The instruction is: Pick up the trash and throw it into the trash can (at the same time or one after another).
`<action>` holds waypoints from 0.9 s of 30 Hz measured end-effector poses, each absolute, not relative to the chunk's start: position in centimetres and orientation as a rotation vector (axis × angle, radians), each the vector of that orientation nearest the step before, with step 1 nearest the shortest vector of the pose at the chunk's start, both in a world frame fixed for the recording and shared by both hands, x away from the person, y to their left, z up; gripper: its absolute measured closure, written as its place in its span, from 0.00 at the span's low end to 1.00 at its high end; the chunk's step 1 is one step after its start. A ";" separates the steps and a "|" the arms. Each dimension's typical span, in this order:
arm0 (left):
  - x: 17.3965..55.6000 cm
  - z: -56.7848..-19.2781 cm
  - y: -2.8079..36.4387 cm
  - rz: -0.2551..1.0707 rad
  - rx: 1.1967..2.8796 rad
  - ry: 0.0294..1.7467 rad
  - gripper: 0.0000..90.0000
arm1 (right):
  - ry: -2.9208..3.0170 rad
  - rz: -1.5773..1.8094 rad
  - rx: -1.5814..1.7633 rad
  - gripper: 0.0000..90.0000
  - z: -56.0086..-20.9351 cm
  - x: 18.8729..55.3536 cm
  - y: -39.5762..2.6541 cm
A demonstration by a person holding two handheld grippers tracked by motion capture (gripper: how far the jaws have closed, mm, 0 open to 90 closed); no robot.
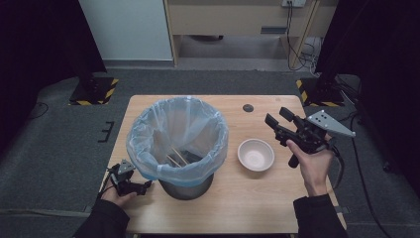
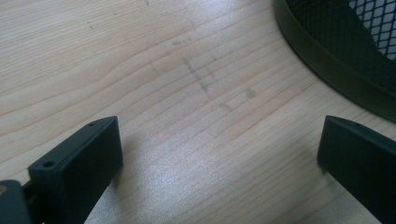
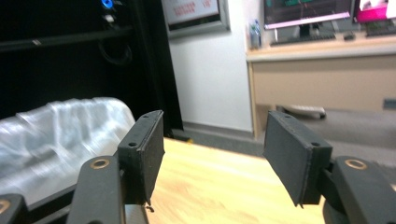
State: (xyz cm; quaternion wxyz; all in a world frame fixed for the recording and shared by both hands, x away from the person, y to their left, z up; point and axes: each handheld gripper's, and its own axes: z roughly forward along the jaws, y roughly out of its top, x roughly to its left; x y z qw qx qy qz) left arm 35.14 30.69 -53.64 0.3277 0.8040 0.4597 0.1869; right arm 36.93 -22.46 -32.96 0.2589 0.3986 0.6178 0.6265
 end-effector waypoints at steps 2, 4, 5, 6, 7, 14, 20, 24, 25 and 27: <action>35.1 -53.6 30.7 0.490 2.105 1.204 0.00 | 1.687 1.670 1.116 0.41 -34.2 37.2 -23.0; 35.1 -53.6 30.7 0.489 2.105 1.204 0.00 | 1.695 1.644 1.151 0.41 -35.5 37.4 -23.6; 35.1 -53.6 30.7 0.489 2.105 1.204 0.00 | 1.708 1.625 1.170 0.40 -36.0 37.6 -23.9; 35.1 -53.6 30.7 0.489 2.105 1.204 0.00 | 1.708 1.625 1.170 0.40 -36.0 37.6 -23.9; 35.1 -53.6 30.7 0.489 2.105 1.204 0.00 | 1.720 1.598 1.199 0.39 -36.9 38.0 -24.5; 35.1 -53.6 30.7 0.489 2.105 1.204 0.00 | 1.742 1.528 1.263 0.34 -39.3 39.1 -25.9; 35.1 -53.6 30.7 0.489 2.106 1.204 0.00 | 1.776 1.452 1.323 0.30 -41.4 40.1 -26.4; 35.1 -53.6 30.7 0.489 2.106 1.204 0.00 | 1.812 1.401 1.348 0.33 -42.9 40.8 -26.4; 35.1 -53.6 30.7 0.489 2.105 1.204 0.00 | 1.820 1.390 1.350 0.34 -43.4 41.0 -26.3; 35.1 -53.6 30.7 0.489 2.105 1.204 0.00 | 1.833 1.362 1.356 0.35 -44.0 41.2 -26.3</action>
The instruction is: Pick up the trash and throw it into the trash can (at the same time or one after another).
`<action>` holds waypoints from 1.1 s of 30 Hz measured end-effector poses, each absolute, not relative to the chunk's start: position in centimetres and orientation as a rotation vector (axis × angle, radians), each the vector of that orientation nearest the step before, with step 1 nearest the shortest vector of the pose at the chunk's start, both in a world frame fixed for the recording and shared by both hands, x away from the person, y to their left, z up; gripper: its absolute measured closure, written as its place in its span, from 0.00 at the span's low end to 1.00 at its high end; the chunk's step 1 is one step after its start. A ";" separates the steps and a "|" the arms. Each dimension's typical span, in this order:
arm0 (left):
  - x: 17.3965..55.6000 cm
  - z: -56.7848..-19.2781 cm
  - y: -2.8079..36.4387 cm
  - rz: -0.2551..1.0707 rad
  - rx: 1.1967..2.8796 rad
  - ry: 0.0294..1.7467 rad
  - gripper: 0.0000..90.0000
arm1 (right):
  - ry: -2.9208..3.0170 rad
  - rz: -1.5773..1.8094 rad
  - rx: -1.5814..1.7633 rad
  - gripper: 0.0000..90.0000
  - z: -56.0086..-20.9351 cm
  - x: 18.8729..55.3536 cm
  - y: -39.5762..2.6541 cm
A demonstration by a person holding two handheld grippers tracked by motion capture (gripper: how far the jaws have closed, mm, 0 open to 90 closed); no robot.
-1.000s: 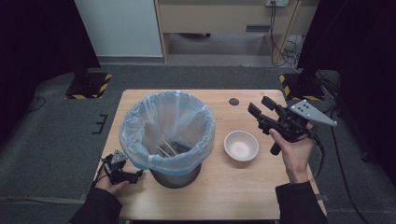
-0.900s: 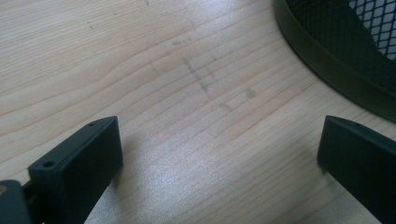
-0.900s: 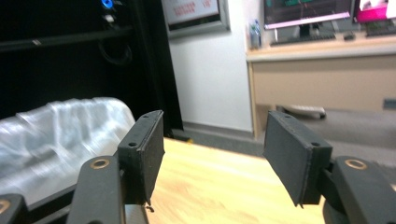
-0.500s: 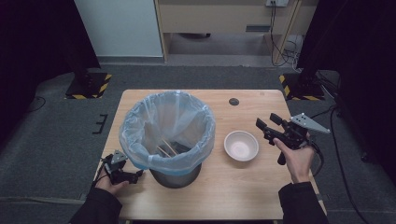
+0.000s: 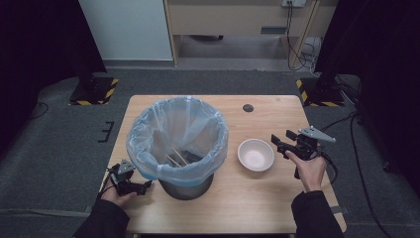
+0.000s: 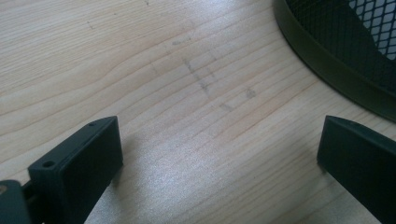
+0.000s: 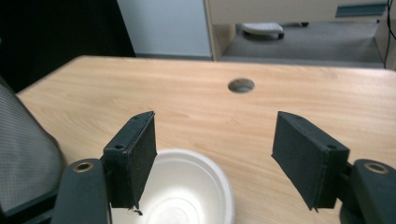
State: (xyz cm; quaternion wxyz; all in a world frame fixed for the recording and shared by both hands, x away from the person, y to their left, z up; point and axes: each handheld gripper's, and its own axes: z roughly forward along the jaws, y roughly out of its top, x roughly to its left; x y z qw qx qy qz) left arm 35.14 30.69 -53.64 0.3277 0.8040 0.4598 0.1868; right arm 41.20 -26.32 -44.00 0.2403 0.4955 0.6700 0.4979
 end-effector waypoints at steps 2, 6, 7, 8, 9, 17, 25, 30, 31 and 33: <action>35.1 -53.6 30.7 0.489 2.105 1.204 0.00 | 1.839 1.342 1.369 0.35 -44.7 41.5 -26.4; 35.1 -53.6 30.7 0.489 2.105 1.204 0.00 | 1.846 1.307 1.393 0.39 -45.7 41.8 -26.4; 35.1 -53.6 30.7 0.489 2.105 1.204 0.00 | 1.846 1.307 1.393 0.39 -45.7 41.8 -26.4; 35.1 -53.6 30.7 0.489 2.105 1.204 0.00 | 1.864 1.278 1.408 0.42 -46.4 42.0 -26.4; 35.1 -53.6 30.7 0.489 2.105 1.204 0.00 | 1.873 1.268 1.412 0.43 -46.7 42.1 -26.3; 35.1 -53.6 30.7 0.489 2.105 1.204 0.00 | 1.981 1.180 1.450 0.48 -49.0 42.6 -25.6; 35.1 -53.6 30.7 0.489 2.106 1.203 0.00 | 2.047 1.120 1.512 0.49 -50.9 42.7 -25.6; 35.1 -53.6 30.7 0.489 2.105 1.204 0.00 | 2.090 1.087 1.533 0.56 -51.5 42.8 -25.3; 35.1 -53.6 30.7 0.489 2.105 1.204 0.00 | 2.097 1.080 1.539 0.58 -51.5 42.8 -25.2; 35.1 -53.6 30.7 0.489 2.105 1.204 0.00 | 2.105 1.072 1.542 0.62 -51.6 42.8 -25.1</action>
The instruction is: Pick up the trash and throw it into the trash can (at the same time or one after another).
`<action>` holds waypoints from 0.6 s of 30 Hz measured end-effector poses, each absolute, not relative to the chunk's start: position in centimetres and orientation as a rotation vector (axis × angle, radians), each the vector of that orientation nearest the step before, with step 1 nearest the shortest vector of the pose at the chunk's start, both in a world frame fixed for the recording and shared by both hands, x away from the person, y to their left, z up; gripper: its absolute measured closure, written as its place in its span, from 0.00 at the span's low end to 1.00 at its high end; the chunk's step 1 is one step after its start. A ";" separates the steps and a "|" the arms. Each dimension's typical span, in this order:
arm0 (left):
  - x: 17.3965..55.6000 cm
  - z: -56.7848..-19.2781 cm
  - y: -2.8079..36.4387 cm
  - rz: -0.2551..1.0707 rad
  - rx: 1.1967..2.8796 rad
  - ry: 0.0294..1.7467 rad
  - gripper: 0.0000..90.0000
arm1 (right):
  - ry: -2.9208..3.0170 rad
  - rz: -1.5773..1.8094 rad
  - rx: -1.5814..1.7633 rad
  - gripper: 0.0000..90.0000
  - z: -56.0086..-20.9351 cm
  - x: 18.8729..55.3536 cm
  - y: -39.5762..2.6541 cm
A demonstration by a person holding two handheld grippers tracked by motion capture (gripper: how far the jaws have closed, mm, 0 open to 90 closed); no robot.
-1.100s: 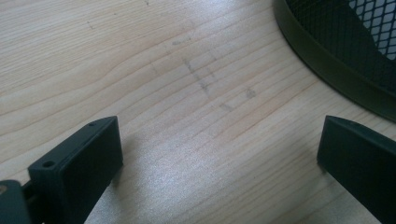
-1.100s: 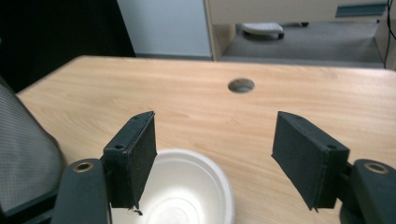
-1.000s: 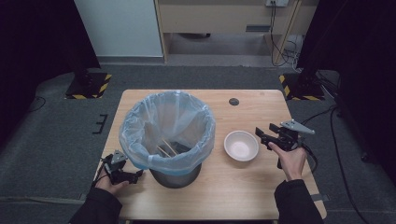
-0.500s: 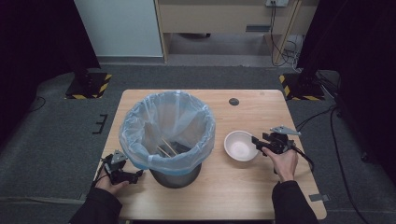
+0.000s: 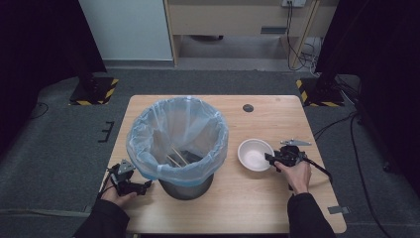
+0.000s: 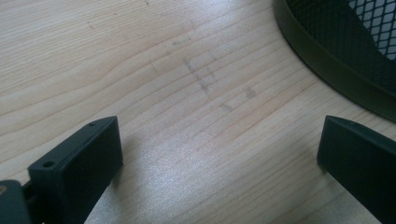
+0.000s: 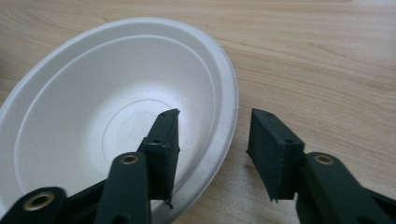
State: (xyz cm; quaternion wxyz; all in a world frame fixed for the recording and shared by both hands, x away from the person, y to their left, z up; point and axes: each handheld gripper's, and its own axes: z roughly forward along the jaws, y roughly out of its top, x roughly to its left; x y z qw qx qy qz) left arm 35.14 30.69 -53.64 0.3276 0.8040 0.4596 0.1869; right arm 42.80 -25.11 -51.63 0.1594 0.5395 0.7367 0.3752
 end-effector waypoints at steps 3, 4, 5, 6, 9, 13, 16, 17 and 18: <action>35.1 -53.6 30.7 0.489 2.105 1.204 0.00 | 2.116 1.065 1.551 0.70 -51.6 42.7 -25.0; 35.1 -53.6 30.7 0.489 2.105 1.204 0.00 | 2.115 1.061 1.549 0.74 -51.6 42.7 -25.0; 35.1 -53.6 30.7 0.489 2.105 1.204 0.00 | 2.115 1.061 1.549 0.74 -51.6 42.7 -25.0; 35.1 -53.6 30.7 0.489 2.106 1.204 0.00 | 2.114 1.058 1.549 0.76 -51.5 42.7 -24.9; 35.1 -53.6 30.7 0.489 2.105 1.204 0.00 | 2.115 1.058 1.550 0.82 -51.4 42.6 -24.9; 35.1 -53.6 30.7 0.489 2.106 1.204 0.00 | 2.112 1.090 1.543 0.87 -51.0 42.5 -24.8; 35.1 -53.6 30.7 0.489 2.106 1.204 0.00 | 2.108 1.106 1.544 0.88 -50.9 42.5 -24.8; 35.1 -53.6 30.7 0.489 2.106 1.203 0.00 | 2.105 1.115 1.540 0.89 -50.5 42.4 -24.8; 35.1 -53.6 30.7 0.489 2.106 1.203 0.00 | 2.102 1.122 1.535 0.90 -50.4 42.4 -24.8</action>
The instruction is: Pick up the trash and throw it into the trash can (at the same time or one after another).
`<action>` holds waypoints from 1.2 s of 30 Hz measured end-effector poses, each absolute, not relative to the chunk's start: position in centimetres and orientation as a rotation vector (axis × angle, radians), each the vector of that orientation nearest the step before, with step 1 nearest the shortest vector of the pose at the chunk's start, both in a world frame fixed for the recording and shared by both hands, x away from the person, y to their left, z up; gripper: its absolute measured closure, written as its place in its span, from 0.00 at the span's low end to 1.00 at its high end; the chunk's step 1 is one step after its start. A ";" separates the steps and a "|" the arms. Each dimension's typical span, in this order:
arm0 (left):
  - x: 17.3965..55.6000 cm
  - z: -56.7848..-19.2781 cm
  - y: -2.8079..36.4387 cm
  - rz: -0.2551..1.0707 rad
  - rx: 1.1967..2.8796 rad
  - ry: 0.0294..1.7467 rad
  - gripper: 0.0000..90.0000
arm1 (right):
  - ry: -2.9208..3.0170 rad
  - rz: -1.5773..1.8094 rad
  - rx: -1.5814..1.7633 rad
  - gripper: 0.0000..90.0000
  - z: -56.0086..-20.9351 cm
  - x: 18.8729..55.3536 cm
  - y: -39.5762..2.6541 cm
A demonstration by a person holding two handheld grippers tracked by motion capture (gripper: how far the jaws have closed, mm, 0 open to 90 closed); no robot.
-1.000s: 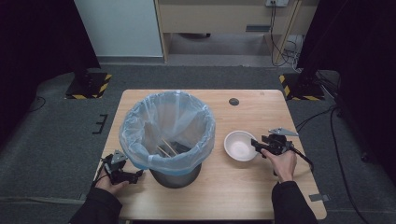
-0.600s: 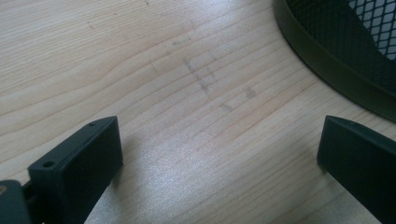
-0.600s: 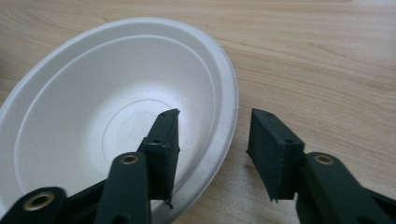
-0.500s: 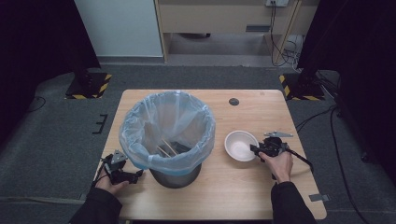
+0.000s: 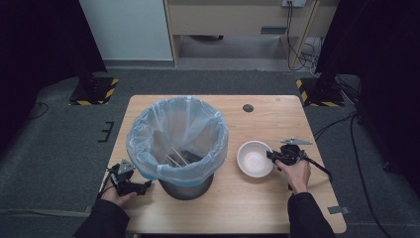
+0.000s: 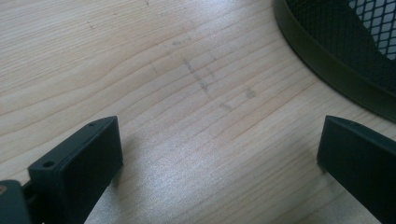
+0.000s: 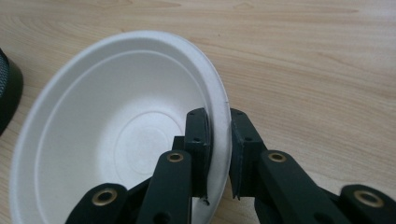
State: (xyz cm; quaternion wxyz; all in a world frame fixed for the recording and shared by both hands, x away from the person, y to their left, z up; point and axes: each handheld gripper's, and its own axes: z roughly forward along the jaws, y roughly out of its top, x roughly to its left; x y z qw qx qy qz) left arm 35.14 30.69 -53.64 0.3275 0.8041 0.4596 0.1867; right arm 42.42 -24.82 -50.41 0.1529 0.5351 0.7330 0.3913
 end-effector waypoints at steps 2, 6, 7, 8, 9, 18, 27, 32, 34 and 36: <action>35.1 -53.6 30.7 0.489 2.105 1.204 0.00 | 2.086 1.136 1.541 0.90 -50.1 42.4 -24.9; 35.1 -53.6 30.7 0.489 2.106 1.203 0.00 | 2.045 1.160 1.546 0.91 -49.4 42.2 -25.3; 35.1 -53.6 30.7 0.489 2.105 1.204 0.00 | 2.031 1.173 1.550 0.92 -49.2 42.2 -25.4; 35.1 -53.6 30.7 0.489 2.105 1.204 0.00 | 2.018 1.186 1.550 0.92 -49.0 42.1 -25.5; 35.1 -53.6 30.7 0.489 2.105 1.204 0.00 | 2.005 1.197 1.550 0.93 -48.7 42.1 -25.5; 35.1 -53.6 30.7 0.489 2.106 1.203 0.00 | 1.918 1.260 1.533 0.93 -46.7 41.7 -26.3; 35.1 -53.6 30.7 0.489 2.105 1.204 0.00 | 1.795 1.361 1.513 0.93 -44.6 41.1 -27.4; 35.1 -53.6 30.7 0.489 2.106 1.204 0.00 | 1.738 1.404 1.503 0.93 -43.6 40.7 -27.9; 35.1 -53.6 30.7 0.489 2.106 1.204 0.00 | 1.712 1.423 1.495 0.93 -43.1 40.6 -28.1; 35.1 -53.6 30.7 0.489 2.106 1.204 0.00 | 1.688 1.442 1.480 0.93 -42.6 40.4 -28.3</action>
